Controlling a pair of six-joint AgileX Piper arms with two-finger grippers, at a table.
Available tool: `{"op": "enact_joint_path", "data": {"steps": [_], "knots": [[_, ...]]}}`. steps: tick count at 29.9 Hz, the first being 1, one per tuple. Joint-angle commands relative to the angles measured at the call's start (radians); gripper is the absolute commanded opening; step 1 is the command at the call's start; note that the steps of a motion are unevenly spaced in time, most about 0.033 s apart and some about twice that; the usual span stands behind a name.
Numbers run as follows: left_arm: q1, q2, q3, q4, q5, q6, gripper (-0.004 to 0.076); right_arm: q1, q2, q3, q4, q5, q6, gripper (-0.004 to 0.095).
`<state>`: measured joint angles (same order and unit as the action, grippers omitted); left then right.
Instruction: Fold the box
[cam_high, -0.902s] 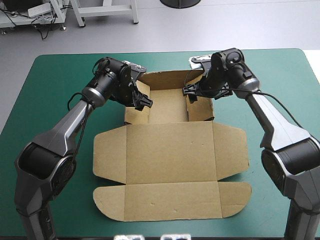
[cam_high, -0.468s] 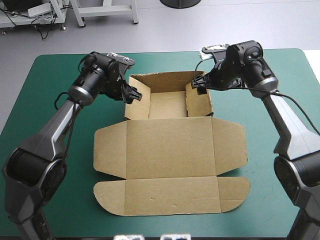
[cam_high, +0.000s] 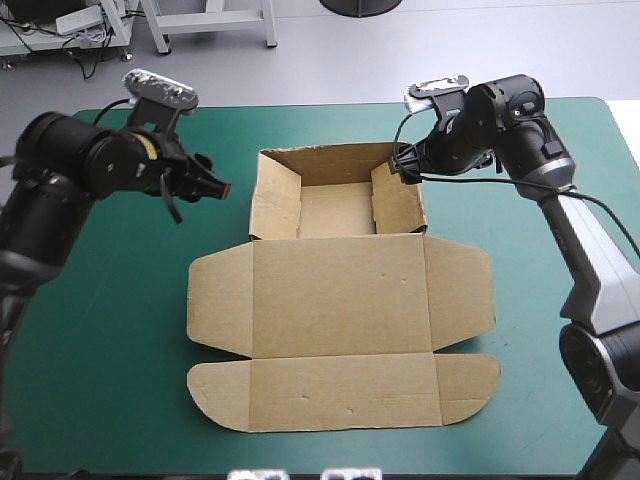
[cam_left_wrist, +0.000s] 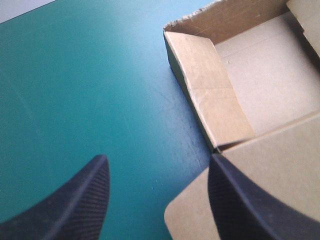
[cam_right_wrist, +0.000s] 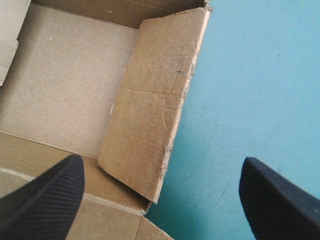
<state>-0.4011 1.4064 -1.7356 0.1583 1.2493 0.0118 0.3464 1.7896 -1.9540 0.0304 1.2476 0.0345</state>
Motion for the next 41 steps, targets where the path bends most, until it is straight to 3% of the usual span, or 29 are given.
{"op": "enact_joint_path", "data": {"steps": [1,15,24,29,35,41], "knots": [[0.002,-0.170,0.110,-0.002,0.049,0.017,0.0351,-0.005,-0.017,-0.029,-0.010,0.001,-0.009,0.0782],[0.002,-0.609,0.678,0.048,0.049,-0.042,0.0013,-0.005,0.122,-0.029,-0.008,-0.025,0.003,0.0782],[0.002,-0.677,0.847,0.050,0.047,-0.054,0.0004,-0.005,0.225,-0.029,0.008,-0.112,0.015,0.0755],[0.002,-0.677,0.849,0.048,0.047,-0.054,0.0004,-0.005,0.298,-0.029,0.001,-0.152,0.015,0.0561],[0.002,-0.679,0.849,0.050,0.047,-0.052,0.0004,-0.005,0.318,-0.034,0.046,-0.191,-0.002,-0.0007],[0.002,-0.679,0.849,0.049,0.047,-0.052,0.0004,-0.005,0.318,-0.111,-0.054,-0.111,-0.057,-0.0020]]}}
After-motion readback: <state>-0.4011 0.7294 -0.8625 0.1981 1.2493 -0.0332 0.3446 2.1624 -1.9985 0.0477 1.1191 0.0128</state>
